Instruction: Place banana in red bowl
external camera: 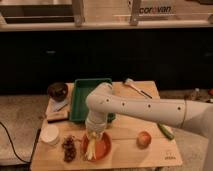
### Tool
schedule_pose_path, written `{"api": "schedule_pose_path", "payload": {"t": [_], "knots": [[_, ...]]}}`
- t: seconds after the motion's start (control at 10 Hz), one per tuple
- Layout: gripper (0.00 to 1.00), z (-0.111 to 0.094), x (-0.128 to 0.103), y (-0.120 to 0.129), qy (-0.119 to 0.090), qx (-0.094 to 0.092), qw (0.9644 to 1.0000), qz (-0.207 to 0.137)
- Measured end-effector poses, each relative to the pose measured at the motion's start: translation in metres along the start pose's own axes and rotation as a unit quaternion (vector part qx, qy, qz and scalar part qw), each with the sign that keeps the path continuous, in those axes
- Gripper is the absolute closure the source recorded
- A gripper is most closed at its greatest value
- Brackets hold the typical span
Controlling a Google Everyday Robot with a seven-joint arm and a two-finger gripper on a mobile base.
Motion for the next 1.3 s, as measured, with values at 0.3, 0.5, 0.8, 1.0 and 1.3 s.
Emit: {"api": "schedule_pose_path", "payload": {"t": [0.3,0.5,0.8,1.0,1.3], "knots": [[0.20,0.018,-0.007,0.007,-0.011,0.006,0.9998,-0.016],[0.20,0.021,-0.004,0.008,0.012,0.008,0.9998,-0.013],[0.20,0.020,0.005,0.013,0.024,0.005,0.9997,-0.009],[0.20,0.019,0.017,0.016,0.022,-0.003,0.9997,-0.004],[0.20,0.012,0.047,0.020,0.026,-0.023,0.9993,0.013]]}}
